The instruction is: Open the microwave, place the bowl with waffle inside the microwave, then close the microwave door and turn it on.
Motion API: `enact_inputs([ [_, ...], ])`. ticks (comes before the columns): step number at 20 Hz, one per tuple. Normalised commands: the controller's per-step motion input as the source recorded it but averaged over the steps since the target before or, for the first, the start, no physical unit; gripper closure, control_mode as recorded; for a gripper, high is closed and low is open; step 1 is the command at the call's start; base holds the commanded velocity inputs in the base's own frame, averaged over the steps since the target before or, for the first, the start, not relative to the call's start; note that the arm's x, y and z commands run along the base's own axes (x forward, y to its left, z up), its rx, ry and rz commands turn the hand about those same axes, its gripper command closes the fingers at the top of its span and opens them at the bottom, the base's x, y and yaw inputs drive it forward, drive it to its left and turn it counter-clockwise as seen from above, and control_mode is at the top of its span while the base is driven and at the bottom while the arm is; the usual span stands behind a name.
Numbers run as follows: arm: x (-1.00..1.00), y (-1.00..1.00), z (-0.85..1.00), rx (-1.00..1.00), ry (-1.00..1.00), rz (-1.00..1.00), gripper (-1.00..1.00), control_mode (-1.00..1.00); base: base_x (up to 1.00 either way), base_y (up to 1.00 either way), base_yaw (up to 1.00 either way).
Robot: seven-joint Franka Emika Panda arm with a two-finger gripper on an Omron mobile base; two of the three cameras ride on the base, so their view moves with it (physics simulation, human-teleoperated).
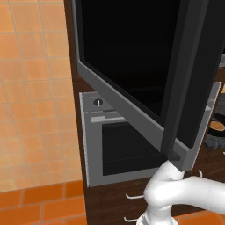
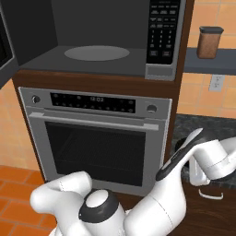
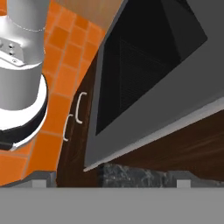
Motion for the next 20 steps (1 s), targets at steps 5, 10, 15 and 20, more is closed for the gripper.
enact_inputs([
  [5,0.25,-0.12,-0.38,0.00,0.00,-0.08,-1.00,-1.00,0.00,0.00,0.00],
  [10,0.17,-0.03,-0.28,0.02,0.00,-0.16,-1.00,-1.00,0.00,0.00,0.00],
  [15,0.23,0.00,-0.27,0.00,0.00,-0.15,-1.00,-1.00,0.00,0.00,0.00],
  [20,0.20,-0.08,-0.18,0.00,0.00,-0.01,-1.00,-1.00,0.00,0.00,0.00],
])
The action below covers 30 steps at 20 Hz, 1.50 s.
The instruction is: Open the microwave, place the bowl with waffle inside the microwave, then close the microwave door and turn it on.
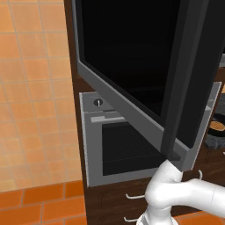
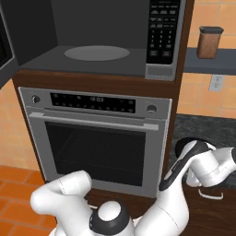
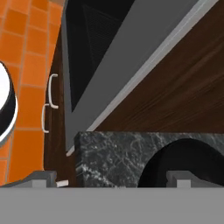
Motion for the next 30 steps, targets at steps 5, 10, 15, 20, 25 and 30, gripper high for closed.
enact_inputs([
  [5,0.10,-0.23,-0.18,0.00,0.00,0.00,-1.00,-1.00,0.00,0.00,0.00],
  [10,0.13,-0.21,-0.06,0.00,-0.01,0.00,-1.00,-1.00,0.00,0.00,0.00],
  [15,0.25,-0.09,-0.04,0.00,-0.04,0.00,-1.00,-1.00,0.00,0.00,0.00],
  [20,0.21,-0.10,-0.17,0.00,-0.03,0.00,-1.00,-1.00,0.00,0.00,0.00],
  [25,0.19,-0.09,-0.18,0.00,-0.03,0.00,-1.00,-1.00,0.00,0.00,0.00],
  [30,0.22,-0.13,-0.15,0.00,-0.01,0.00,-1.00,-1.00,0.00,0.00,0.00],
])
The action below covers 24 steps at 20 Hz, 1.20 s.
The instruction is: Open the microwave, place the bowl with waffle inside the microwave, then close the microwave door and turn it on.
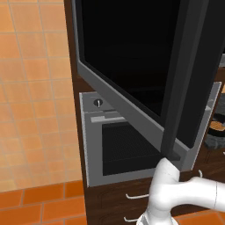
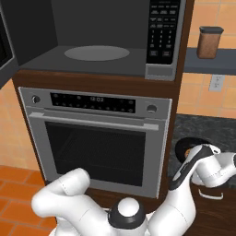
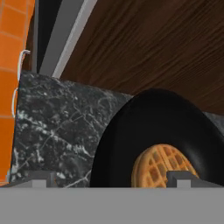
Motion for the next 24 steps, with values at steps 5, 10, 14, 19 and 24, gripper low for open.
enact_inputs([
  [5,0.19,-0.08,-0.14,0.00,0.00,0.01,-1.00,-1.00,0.00,0.00,0.00],
  [10,0.08,0.00,-0.11,0.00,0.00,0.01,1.00,-1.00,0.00,0.00,0.00],
  [14,0.00,0.00,0.00,0.00,0.00,0.00,1.00,-1.00,0.00,0.00,0.00],
  [19,-0.42,0.14,0.00,-0.06,0.00,0.00,1.00,-1.00,0.00,0.00,0.00],
  [24,-0.51,0.01,0.28,-0.11,0.00,-0.03,1.00,-1.00,0.00,0.00,0.00],
])
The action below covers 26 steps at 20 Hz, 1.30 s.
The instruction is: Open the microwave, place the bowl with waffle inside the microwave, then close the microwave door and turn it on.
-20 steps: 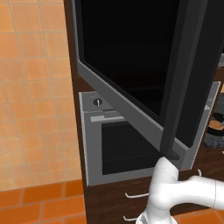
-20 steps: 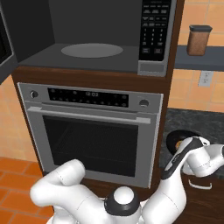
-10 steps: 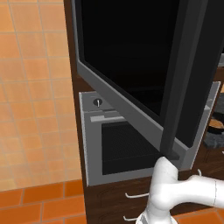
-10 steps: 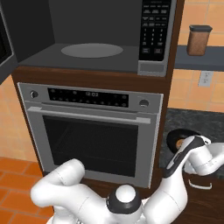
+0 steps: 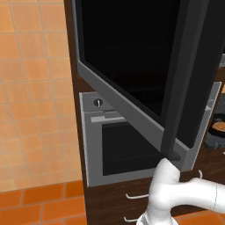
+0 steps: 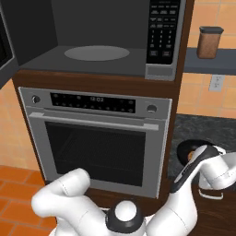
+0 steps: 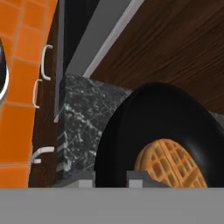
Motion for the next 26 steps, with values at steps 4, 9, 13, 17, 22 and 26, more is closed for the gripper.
enact_inputs([
  [4,-0.58,0.00,0.47,-0.07,0.00,-0.16,1.00,-1.00,0.00,0.00,0.00],
  [9,-0.64,-0.03,0.35,-0.02,0.02,-0.24,1.00,-1.00,0.00,0.00,0.00],
  [13,-0.76,0.00,0.35,0.00,-0.02,-0.19,1.00,-1.00,0.00,0.00,0.00],
  [17,-0.85,0.09,0.57,0.00,-0.16,-0.07,1.00,-1.00,0.00,0.00,0.00],
  [22,-0.83,0.33,0.48,0.00,-0.23,0.02,1.00,-1.00,0.00,0.00,0.00],
  [26,-0.72,0.57,0.31,-0.02,-0.06,0.16,1.00,-1.00,0.00,0.00,0.00],
])
